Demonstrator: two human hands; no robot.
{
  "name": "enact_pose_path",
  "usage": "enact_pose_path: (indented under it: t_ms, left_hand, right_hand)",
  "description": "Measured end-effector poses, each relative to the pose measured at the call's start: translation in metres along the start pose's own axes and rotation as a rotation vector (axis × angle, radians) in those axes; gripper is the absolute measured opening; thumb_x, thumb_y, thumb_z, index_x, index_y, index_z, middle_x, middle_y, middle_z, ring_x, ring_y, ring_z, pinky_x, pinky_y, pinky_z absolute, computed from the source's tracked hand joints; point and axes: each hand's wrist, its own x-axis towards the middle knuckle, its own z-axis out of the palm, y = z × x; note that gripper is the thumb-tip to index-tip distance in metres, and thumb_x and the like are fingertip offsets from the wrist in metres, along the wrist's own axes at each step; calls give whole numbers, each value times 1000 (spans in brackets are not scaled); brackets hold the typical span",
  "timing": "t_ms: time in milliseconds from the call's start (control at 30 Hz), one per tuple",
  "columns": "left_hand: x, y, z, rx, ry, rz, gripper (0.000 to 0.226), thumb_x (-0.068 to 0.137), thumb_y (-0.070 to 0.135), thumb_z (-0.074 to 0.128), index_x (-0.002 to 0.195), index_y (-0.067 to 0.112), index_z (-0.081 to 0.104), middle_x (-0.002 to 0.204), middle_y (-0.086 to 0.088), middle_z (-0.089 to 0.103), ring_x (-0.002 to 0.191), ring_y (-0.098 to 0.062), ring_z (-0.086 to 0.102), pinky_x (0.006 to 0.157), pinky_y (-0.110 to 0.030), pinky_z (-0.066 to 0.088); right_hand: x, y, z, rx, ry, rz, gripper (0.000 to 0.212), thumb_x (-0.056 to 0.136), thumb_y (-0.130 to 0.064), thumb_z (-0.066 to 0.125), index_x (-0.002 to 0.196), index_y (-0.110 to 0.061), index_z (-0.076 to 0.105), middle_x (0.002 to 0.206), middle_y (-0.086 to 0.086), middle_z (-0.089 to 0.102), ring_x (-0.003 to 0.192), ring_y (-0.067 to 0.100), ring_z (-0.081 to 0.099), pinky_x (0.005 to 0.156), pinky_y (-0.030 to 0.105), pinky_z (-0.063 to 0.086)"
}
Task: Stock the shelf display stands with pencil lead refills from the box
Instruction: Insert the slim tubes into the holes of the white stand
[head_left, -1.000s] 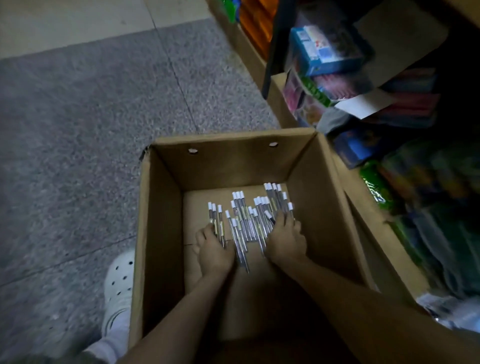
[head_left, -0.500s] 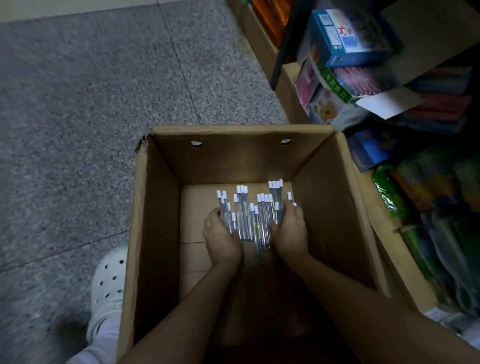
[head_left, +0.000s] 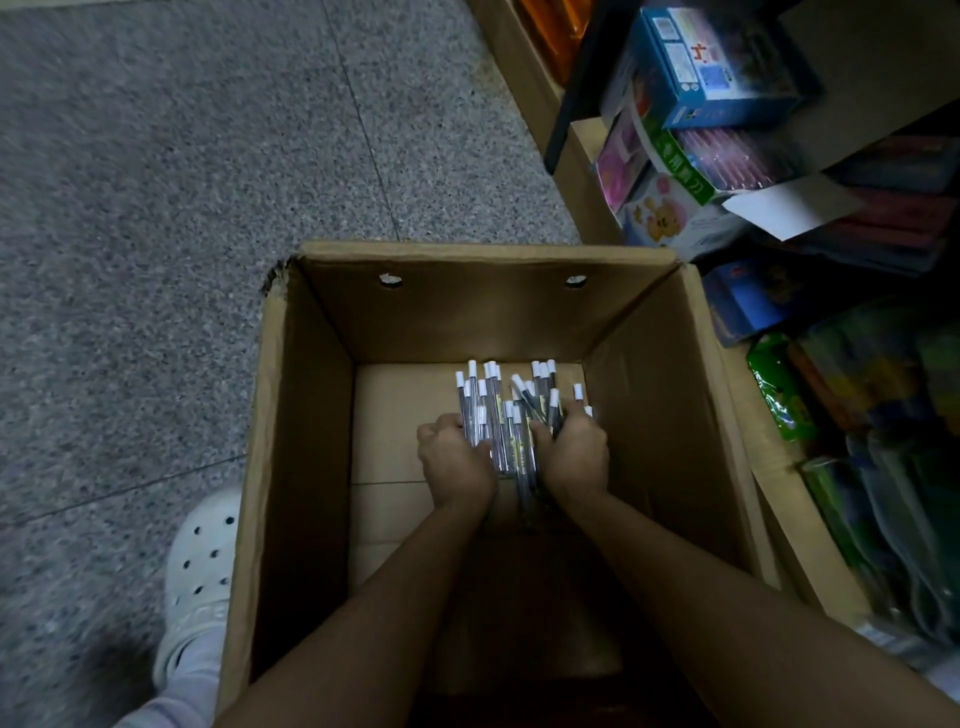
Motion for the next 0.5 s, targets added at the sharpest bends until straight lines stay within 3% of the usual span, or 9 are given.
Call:
enact_pose_path:
  t_ms: [67,167,267,400,500]
  left_hand:
    - [0,3,1,1,-4,2,33,87,11,67,118,7,55,122,-12,50,107,-27,56,89,-32,48]
    - [1,5,2,21,-8,23,30,91,8,59,120,4,54,121,-15,54,113,-30,51,93,-35,43]
    - [2,3,0,21,-29,37,26,95,5,51,120,1,56,118,-17,57,109,-29,53,81,-28,39]
    - [-4,3,-11,-63,-87,30,25,100,12,44,123,1,49,116,-17,58,103,-29,58,80,-32,47]
    - [-19,10,-26,-162,-200,87,23,103,21,40,120,6,44,110,-16,63,97,-29,62,85,-42,53]
  right_hand:
    - [2,1,-1,-19,39,-17,33,98,-29,55,124,-10,58,111,12,66,104,27,62,73,25,40]
    - [2,2,0,-79,51,-64,31,102,-27,45,119,-6,59,113,15,64,109,31,56,85,34,44]
    - [-6,1,1,-49,59,-58,32,104,-25,39,125,-6,54,116,13,61,107,28,58,87,37,47]
    - [-22,-2,-7,189,-10,-26,26,105,-20,37,120,-4,52,97,12,63,88,24,62,71,32,48]
    - [-44,-8,-24,628,-190,82,20,105,-24,38,98,-12,53,73,2,54,62,16,51,52,27,39]
